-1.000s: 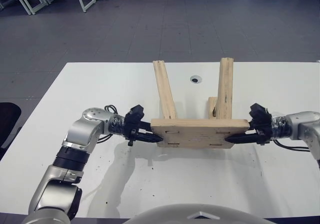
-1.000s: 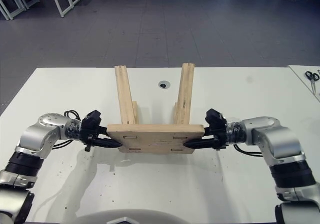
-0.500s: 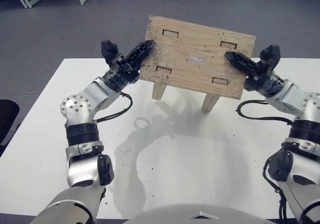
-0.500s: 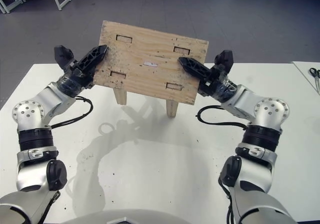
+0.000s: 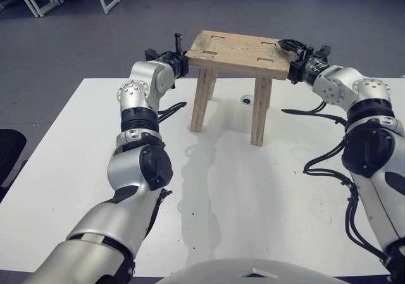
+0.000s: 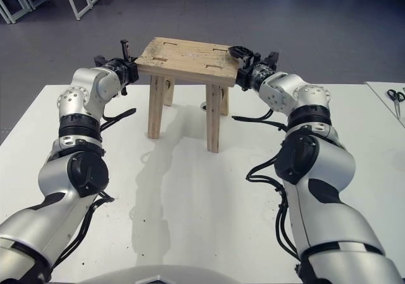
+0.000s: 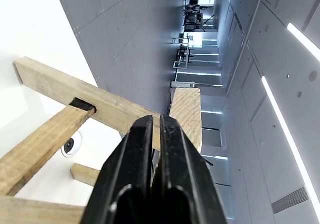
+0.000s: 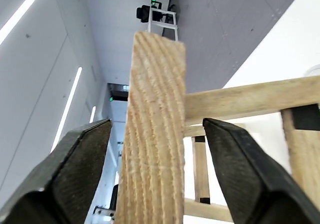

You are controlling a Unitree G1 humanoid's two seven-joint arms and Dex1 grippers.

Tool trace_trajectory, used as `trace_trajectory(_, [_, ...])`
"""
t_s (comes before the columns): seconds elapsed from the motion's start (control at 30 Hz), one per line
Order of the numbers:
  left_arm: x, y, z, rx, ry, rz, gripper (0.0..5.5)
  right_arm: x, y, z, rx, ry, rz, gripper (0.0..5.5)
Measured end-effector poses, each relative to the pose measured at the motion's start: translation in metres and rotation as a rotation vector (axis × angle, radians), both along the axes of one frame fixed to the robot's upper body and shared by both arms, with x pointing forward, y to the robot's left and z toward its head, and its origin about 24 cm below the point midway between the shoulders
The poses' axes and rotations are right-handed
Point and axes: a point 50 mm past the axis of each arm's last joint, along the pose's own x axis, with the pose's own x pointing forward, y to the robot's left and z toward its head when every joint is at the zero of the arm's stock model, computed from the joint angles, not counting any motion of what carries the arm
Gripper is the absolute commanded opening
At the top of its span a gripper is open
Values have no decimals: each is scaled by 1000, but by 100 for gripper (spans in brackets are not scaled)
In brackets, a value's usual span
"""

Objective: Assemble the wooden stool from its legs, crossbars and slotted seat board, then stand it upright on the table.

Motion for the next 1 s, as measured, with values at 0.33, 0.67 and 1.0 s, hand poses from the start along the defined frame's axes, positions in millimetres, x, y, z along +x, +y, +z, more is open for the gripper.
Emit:
trace_trajectory(0.33, [-21, 23, 11, -107, -283, 54, 140, -11, -16, 6, 164, -113, 60, 467])
trace_trajectory(0.67, [-39, 55, 57, 510, -624, 254, 140, -22, -79, 46, -372, -281, -376, 467])
trace_trajectory(1.0, [1, -36, 31, 1110, -790, -74, 140, -8, 69, 30, -1066, -918, -75, 467])
